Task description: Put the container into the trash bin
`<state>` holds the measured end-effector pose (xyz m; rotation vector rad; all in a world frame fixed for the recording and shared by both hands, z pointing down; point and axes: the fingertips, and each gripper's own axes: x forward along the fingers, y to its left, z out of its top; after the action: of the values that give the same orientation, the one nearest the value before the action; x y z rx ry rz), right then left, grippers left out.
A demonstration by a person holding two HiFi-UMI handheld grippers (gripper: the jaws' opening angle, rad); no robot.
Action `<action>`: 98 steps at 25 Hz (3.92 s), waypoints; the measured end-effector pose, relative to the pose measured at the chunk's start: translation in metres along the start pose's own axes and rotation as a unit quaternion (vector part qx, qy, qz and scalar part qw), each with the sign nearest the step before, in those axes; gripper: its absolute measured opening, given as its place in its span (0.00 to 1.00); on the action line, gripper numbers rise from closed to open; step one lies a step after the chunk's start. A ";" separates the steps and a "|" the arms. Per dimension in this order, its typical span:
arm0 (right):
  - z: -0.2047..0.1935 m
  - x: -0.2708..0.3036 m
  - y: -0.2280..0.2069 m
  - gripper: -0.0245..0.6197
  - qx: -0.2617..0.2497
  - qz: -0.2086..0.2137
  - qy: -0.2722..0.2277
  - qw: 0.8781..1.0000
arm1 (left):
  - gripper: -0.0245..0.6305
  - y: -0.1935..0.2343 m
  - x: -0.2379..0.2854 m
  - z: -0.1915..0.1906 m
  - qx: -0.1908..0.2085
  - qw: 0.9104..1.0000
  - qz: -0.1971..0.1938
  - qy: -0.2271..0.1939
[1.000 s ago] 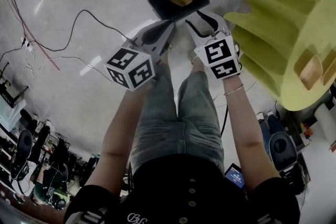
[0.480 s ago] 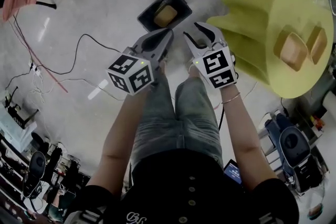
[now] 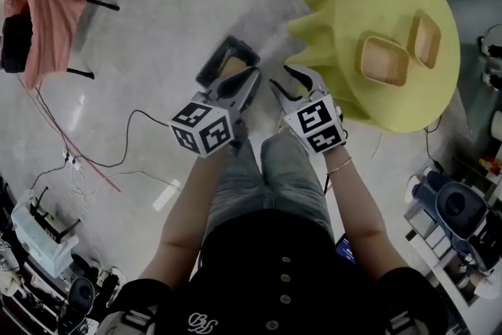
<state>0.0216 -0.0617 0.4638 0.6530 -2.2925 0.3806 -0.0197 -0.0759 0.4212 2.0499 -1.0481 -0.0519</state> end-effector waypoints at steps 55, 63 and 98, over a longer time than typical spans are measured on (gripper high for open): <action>-0.113 -0.268 -0.144 0.07 0.073 -0.227 -0.060 0.969 | 0.06 -0.256 0.158 -0.081 0.146 0.960 -0.197 0.139; -0.130 -0.247 -0.169 0.23 0.026 -0.190 -0.012 0.981 | 0.06 -0.241 0.182 -0.090 0.113 0.972 -0.159 0.134; -0.097 -0.157 -0.172 0.07 -0.145 -0.118 0.058 0.981 | 0.06 -0.156 0.153 -0.080 0.023 0.993 -0.069 0.090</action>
<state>0.2681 -0.1071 0.4348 0.7218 -2.0753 -0.0292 0.2131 -0.0796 0.4154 2.1223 -0.8028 0.0867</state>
